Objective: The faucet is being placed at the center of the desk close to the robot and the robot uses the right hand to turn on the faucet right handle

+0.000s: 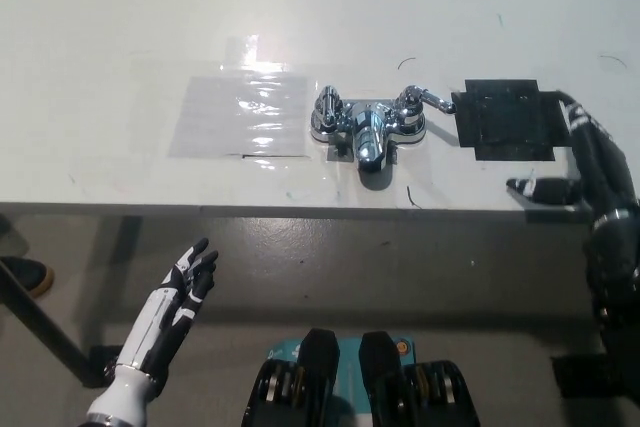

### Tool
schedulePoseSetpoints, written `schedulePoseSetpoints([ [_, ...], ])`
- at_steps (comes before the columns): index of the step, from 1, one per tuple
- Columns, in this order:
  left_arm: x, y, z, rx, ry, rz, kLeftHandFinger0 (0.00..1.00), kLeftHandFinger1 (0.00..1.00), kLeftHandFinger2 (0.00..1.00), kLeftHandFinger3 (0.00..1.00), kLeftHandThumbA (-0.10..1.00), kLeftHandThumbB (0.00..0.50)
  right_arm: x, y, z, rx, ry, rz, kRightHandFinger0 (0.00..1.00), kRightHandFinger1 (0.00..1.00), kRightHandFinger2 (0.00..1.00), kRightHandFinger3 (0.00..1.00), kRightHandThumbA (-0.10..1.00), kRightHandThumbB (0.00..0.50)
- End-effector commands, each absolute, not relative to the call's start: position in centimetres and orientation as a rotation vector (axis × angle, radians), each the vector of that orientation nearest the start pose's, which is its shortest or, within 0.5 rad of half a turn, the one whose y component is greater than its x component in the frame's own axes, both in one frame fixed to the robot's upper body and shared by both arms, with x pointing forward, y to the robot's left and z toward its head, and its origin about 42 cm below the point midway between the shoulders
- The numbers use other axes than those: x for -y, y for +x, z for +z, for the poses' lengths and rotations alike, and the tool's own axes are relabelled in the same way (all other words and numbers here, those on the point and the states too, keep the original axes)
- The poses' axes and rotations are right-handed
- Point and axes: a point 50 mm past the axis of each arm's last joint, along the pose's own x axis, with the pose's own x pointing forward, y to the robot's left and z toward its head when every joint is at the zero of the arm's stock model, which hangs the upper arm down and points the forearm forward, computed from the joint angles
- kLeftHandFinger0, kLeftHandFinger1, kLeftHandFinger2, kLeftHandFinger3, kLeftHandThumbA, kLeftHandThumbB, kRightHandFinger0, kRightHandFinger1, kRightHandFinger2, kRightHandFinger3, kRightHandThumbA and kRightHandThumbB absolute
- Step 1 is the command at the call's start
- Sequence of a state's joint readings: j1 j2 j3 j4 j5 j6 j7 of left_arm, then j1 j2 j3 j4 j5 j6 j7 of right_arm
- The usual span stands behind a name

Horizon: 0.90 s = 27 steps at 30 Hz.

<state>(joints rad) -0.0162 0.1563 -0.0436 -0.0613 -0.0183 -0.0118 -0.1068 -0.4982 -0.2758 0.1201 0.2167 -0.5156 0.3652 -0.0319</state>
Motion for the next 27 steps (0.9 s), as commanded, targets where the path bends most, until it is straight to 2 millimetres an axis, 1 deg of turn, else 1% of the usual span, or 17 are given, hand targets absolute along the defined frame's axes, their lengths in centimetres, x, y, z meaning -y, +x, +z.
schedulePoseSetpoints([
  [1,-24.1,33.6,16.8,0.245,0.143,-0.166,1.0,1.0,1.0,1.0,0.87,0.159,25.0,20.7,45.2,1.547,-0.332,-0.315,1.0,1.0,1.0,1.0,1.0,0.173],
  [5,-23.8,34.4,17.6,0.268,0.143,-0.165,1.0,1.0,1.0,1.0,0.88,0.154,25.0,20.5,45.8,1.598,-0.358,-0.34,1.0,1.0,1.0,1.0,1.0,0.175],
  [7,-23.8,34.7,17.9,0.277,0.146,-0.163,1.0,1.0,1.0,1.0,0.88,0.154,24.8,20.5,45.7,1.608,-0.346,-0.358,1.0,1.0,1.0,1.0,1.0,0.201],
  [8,-23.9,34.8,18.0,0.277,0.144,-0.161,1.0,1.0,1.0,1.0,0.88,0.158,24.6,20.4,45.4,1.607,-0.334,-0.373,1.0,1.0,1.0,1.0,1.0,0.214],
  [9,-23.8,34.8,18.0,0.276,0.142,-0.159,1.0,1.0,1.0,1.0,0.88,0.16,24.5,20.4,45.1,1.606,-0.328,-0.377,1.0,1.0,1.0,1.0,1.0,0.206],
  [12,-23.8,35.0,18.2,0.283,0.149,-0.159,1.0,1.0,1.0,1.0,0.88,0.158,24.2,20.2,43.9,1.595,-0.293,-0.346,1.0,1.0,1.0,1.0,1.0,0.252],
  [13,-23.8,35.0,18.2,0.283,0.149,-0.159,1.0,1.0,1.0,1.0,0.88,0.156,24.1,20.2,43.9,1.595,-0.292,-0.345,1.0,1.0,1.0,1.0,1.0,0.254],
  [15,-23.8,35.1,18.3,0.281,0.14,-0.162,1.0,1.0,1.0,1.0,0.88,0.16,23.6,19.6,41.7,1.557,-0.288,-0.356,1.0,1.0,1.0,1.0,1.0,0.241],
  [16,-23.8,35.2,18.3,0.285,0.14,-0.164,1.0,1.0,1.0,1.0,0.88,0.159,23.5,19.5,41.0,1.533,-0.273,-0.331,1.0,1.0,1.0,1.0,1.0,0.256],
  [17,-23.8,35.2,18.3,0.286,0.141,-0.164,1.0,1.0,1.0,1.0,0.88,0.158,23.5,19.4,40.7,1.524,-0.265,-0.32,1.0,1.0,1.0,1.0,1.0,0.257],
  [18,-23.8,35.2,18.3,0.284,0.142,-0.164,1.0,1.0,1.0,1.0,0.88,0.158,23.4,19.2,40.1,1.507,-0.244,-0.272,1.0,1.0,1.0,1.0,1.0,0.251],
  [19,-23.8,35.2,18.4,0.283,0.15,-0.161,1.0,1.0,1.0,1.0,0.88,0.161,22.9,19.1,39.0,1.445,-0.251,-0.261,1.0,1.0,1.0,1.0,1.0,0.174],
  [20,-23.8,35.3,18.5,0.287,0.151,-0.161,1.0,1.0,1.0,1.0,0.88,0.161,22.9,19.0,38.8,1.431,-0.271,-0.266,1.0,1.0,1.0,1.0,1.0,0.153],
  [22,-23.8,35.3,18.5,0.29,0.151,-0.164,1.0,1.0,1.0,1.0,0.89,0.163,22.6,19.0,37.2,1.344,-0.291,-0.253,1.0,1.0,1.0,1.0,1.0,0.035],
  [24,-23.8,35.3,18.5,0.29,0.144,-0.168,1.0,1.0,1.0,1.0,0.89,0.164,22.6,20.2,35.0,1.231,-0.26,-0.2,1.0,1.0,1.0,1.0,1.0,0.057],
  [25,-23.9,35.0,18.4,0.287,0.143,-0.168,1.0,1.0,1.0,1.0,0.89,0.16,22.5,21.3,33.0,1.158,-0.233,-0.191,1.0,1.0,1.0,1.0,1.0,0.075],
  [27,-23.9,34.7,18.1,0.284,0.144,-0.168,1.0,1.0,1.0,1.0,0.89,0.156,22.5,22.3,30.8,1.067,-0.219,-0.209,1.0,1.0,1.0,1.0,1.0,0.08],
])
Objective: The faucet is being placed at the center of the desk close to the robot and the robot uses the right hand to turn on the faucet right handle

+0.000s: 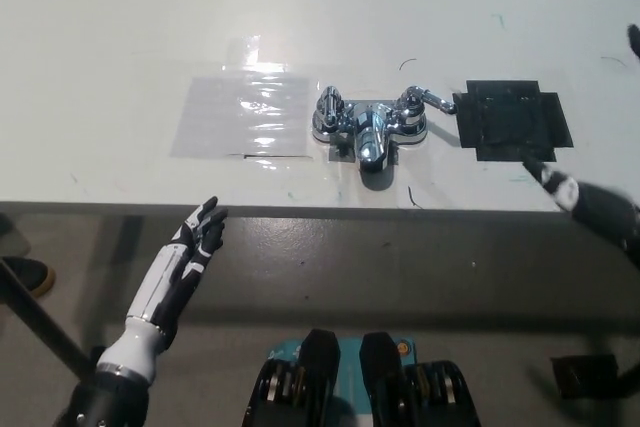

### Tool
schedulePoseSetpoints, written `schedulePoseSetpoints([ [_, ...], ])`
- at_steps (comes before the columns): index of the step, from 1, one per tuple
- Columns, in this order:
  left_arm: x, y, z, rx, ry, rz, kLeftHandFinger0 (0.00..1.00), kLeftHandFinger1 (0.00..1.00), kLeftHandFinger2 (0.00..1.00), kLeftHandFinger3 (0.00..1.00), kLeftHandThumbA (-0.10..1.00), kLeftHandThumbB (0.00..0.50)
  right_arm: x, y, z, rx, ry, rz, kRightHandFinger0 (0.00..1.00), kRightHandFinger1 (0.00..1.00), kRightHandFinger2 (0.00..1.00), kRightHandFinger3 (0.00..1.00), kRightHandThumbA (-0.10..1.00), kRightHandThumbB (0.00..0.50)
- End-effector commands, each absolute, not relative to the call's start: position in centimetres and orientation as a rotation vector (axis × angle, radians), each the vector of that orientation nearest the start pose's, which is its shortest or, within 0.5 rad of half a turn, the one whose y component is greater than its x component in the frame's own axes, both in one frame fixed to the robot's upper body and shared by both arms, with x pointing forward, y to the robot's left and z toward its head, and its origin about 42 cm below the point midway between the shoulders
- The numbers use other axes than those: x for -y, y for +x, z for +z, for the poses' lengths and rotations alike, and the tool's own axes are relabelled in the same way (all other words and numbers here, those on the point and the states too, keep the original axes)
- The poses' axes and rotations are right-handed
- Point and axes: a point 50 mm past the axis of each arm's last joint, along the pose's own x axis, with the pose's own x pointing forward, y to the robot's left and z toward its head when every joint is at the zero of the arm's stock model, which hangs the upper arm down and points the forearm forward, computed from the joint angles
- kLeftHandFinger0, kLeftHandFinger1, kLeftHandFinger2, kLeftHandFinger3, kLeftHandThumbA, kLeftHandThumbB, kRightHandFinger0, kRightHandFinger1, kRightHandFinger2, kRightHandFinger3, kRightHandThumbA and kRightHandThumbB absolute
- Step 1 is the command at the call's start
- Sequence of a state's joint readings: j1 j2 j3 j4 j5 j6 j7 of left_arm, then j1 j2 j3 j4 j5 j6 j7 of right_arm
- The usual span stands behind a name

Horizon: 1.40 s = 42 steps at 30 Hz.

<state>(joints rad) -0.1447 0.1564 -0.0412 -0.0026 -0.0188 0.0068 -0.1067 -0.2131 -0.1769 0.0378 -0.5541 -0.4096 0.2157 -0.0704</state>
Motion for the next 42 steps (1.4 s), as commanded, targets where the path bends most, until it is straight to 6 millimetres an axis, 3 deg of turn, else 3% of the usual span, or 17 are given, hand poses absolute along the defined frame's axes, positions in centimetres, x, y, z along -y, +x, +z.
schedulePoseSetpoints([
  [1,-23.9,34.5,18.0,0.284,0.146,-0.169,1.0,1.0,1.0,1.0,0.89,0.155,22.4,22.8,29.6,1.009,-0.215,-0.208,1.0,1.0,1.0,1.0,1.0,0.077],
  [3,-23.8,34.1,17.7,0.276,0.144,-0.166,1.0,1.0,1.0,1.0,0.89,0.167,23.0,24.5,25.6,0.842,-0.237,-0.194,1.0,1.0,1.0,1.0,1.0,0.077],
  [7,-23.9,33.0,16.9,0.259,0.14,-0.169,1.0,1.0,1.0,1.0,0.88,0.152,23.8,25.6,21.3,0.693,-0.278,-0.177,1.0,1.0,1.0,1.0,1.0,0.05],
  [8,-24.0,32.6,16.6,0.249,0.143,-0.17,1.0,1.0,1.0,1.0,0.88,0.15,23.9,25.9,19.9,0.643,-0.282,-0.163,1.0,1.0,1.0,1.0,0.94,0.033],
  [12,-24.0,31.5,16.0,0.223,0.141,-0.175,1.0,1.0,1.0,1.0,0.88,0.139,23.7,26.2,16.4,0.493,-0.222,-0.125,1.0,1.0,1.0,1.0,0.83,0.041],
  [13,-24.0,31.3,15.8,0.218,0.141,-0.176,1.0,1.0,1.0,1.0,0.88,0.138,23.8,26.0,16.2,0.487,-0.219,-0.124,1.0,1.0,1.0,1.0,0.82,0.041],
  [14,-23.9,30.7,15.4,0.204,0.136,-0.181,1.0,1.0,1.0,1.0,0.87,0.134,23.8,25.8,14.7,0.416,-0.217,-0.119,1.0,1.0,1.0,1.0,0.83,0.056],
  [17,-23.8,29.8,14.6,0.18,0.137,-0.175,1.0,1.0,1.0,1.0,0.88,0.177,23.9,25.5,12.5,0.339,-0.207,-0.104,1.0,1.0,1.0,1.0,0.81,0.041],
  [25,-24.1,29.6,14.2,0.157,0.147,-0.179,1.0,1.0,1.0,1.0,0.87,0.187,24.6,25.8,11.0,0.274,-0.217,-0.097,1.0,1.0,1.0,1.0,0.78,0.027],
  [30,-24.7,29.6,14.2,0.161,0.148,-0.154,1.0,1.0,1.0,1.0,0.88,0.184,24.9,25.9,10.9,0.251,-0.192,-0.08,1.0,1.0,1.0,1.0,0.84,0.044],
  [32,-25.2,29.8,14.2,0.157,0.143,-0.141,1.0,1.0,1.0,1.0,0.9,0.223,24.9,26.3,10.9,0.237,-0.162,-0.066,1.0,1.0,1.0,1.0,0.86,0.051],
  [34,-25.5,30.0,14.1,0.157,0.142,-0.136,1.0,1.0,1.0,1.0,0.91,0.225,24.9,26.7,10.8,0.23,-0.15,-0.054,1.0,1.0,1.0,1.0,0.91,0.055],
  [42,-25.9,30.3,13.7,0.145,0.145,-0.123,1.0,1.0,1.0,1.0,0.92,0.198,24.5,28.4,10.1,0.197,-0.075,-0.011,1.0,1.0,1.0,1.0,0.95,0.071],
])
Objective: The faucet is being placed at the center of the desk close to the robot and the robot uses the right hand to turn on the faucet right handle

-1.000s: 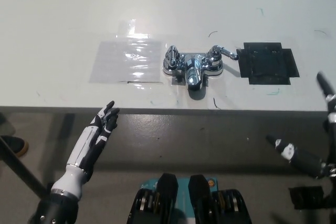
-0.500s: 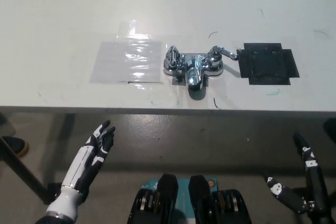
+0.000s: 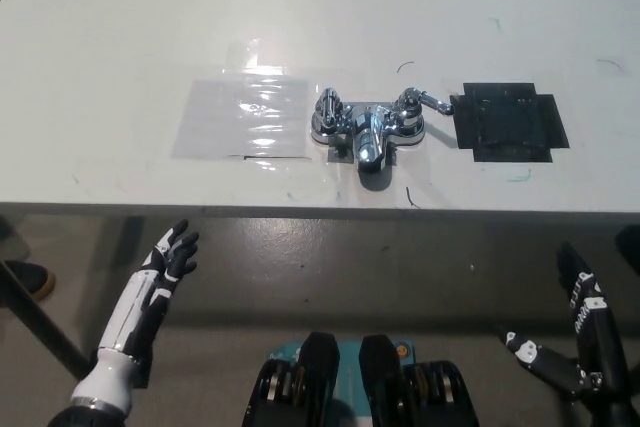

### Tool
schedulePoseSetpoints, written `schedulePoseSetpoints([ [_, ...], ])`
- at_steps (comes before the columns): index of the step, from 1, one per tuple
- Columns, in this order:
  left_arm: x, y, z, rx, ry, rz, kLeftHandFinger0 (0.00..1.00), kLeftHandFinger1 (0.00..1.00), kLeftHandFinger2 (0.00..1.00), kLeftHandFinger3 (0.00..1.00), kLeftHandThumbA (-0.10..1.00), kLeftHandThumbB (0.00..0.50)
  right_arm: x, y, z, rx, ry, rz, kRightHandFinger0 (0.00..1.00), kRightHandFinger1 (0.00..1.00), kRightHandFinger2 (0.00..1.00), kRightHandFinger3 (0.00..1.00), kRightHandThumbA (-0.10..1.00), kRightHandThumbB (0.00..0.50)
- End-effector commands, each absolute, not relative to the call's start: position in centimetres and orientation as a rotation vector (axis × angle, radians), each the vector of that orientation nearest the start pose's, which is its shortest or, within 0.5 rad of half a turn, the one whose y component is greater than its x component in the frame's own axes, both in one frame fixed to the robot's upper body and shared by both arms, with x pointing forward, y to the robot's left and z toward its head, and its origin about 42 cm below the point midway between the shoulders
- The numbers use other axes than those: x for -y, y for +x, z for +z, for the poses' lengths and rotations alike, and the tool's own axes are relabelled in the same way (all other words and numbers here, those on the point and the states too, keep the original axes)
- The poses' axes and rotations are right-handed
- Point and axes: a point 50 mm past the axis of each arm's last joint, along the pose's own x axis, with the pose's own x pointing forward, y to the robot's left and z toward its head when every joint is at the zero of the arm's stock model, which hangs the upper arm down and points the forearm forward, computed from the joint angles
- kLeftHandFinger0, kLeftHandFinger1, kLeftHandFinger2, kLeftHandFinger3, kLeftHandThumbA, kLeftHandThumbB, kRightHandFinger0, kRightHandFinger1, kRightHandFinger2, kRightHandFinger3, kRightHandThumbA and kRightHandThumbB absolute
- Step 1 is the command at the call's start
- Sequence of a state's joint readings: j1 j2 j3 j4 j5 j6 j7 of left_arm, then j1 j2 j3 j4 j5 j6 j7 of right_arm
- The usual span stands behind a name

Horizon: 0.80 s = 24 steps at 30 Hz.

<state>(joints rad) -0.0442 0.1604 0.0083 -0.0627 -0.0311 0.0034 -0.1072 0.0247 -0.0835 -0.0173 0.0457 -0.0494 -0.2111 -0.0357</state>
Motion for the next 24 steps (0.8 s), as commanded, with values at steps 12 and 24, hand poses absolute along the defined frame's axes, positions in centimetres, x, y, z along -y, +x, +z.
schedulePoseSetpoints([
  [12,-25.5,29.1,13.0,0.123,0.153,-0.128,1.0,1.0,1.0,1.0,0.9,0.199,24.0,27.7,9.3,0.171,-0.031,0.015,1.0,1.0,1.0,1.0,0.9,0.061],
  [24,-25.6,29.0,12.9,0.118,0.157,-0.125,1.0,1.0,1.0,1.0,0.89,0.187,24.1,28.1,9.1,0.167,-0.036,0.007,1.0,1.0,1.0,1.0,0.9,0.078],
])
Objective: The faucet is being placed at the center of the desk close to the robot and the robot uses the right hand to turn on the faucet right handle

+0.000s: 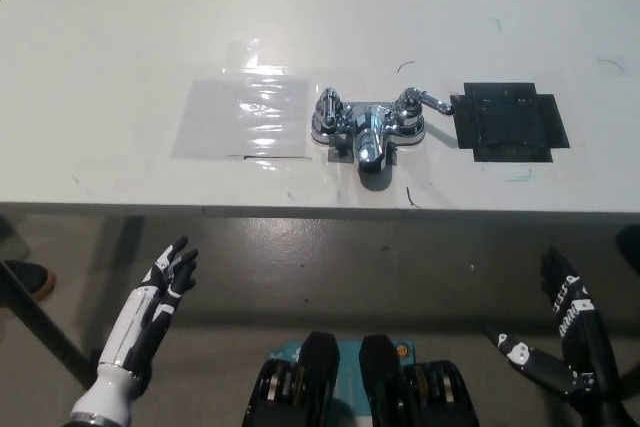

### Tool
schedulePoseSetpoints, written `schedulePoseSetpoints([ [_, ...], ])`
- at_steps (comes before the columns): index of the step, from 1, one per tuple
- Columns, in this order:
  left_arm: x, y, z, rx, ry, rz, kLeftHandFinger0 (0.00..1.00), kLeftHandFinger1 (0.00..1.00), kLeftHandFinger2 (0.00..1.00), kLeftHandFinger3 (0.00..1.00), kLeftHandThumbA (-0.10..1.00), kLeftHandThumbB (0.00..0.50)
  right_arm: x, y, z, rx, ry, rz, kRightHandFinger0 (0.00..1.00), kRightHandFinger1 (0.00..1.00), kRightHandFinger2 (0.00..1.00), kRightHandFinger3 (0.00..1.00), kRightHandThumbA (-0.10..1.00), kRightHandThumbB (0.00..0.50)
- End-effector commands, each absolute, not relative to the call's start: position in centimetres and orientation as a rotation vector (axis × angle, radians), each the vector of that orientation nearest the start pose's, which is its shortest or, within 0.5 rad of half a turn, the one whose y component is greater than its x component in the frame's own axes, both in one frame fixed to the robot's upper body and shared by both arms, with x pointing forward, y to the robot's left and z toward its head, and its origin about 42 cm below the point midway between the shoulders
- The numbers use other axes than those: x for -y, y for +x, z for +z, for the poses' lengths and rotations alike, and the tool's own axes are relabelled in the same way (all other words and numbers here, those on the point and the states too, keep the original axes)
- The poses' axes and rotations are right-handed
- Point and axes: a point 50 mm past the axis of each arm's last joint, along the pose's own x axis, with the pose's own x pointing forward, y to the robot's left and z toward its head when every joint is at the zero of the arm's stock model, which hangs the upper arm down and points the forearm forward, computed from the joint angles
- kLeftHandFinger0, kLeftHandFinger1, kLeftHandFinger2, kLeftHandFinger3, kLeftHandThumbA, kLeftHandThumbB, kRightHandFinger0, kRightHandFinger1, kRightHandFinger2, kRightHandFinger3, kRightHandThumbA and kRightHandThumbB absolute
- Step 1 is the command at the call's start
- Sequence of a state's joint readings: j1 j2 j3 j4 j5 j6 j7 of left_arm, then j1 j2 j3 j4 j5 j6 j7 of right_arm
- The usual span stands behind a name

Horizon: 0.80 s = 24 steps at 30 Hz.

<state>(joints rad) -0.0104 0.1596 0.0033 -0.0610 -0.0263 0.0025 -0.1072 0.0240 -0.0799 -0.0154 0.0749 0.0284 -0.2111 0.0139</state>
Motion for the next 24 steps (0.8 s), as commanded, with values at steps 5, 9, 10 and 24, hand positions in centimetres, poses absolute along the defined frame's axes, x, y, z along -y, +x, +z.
schedulePoseSetpoints([
  [5,-25.7,29.0,12.86,0.119,0.151,-0.126,1.0,1.0,1.0,1.0,0.89,0.189,24.13,28.0,8.98,0.17,-0.043,-0.001,1.0,1.0,1.0,1.0,0.9,0.064],
  [9,-25.65,29.05,12.91,0.112,0.141,-0.125,1.0,1.0,1.0,1.0,0.88,0.197,24.18,27.82,8.75,0.167,-0.03,-0.002,1.0,1.0,1.0,1.0,0.89,0.063],
  [10,-25.75,29.04,12.89,0.116,0.149,-0.126,1.0,1.0,1.0,1.0,0.88,0.194,24.12,27.75,8.62,0.162,-0.027,-0.001,1.0,1.0,1.0,1.0,0.89,0.065],
  [24,-25.85,28.89,12.74,0.103,0.158,-0.121,1.0,1.0,1.0,1.0,0.89,0.154,24.13,27.5,8.28,0.151,-0.038,0.006,1.0,1.0,1.0,1.0,0.88,0.059],
])
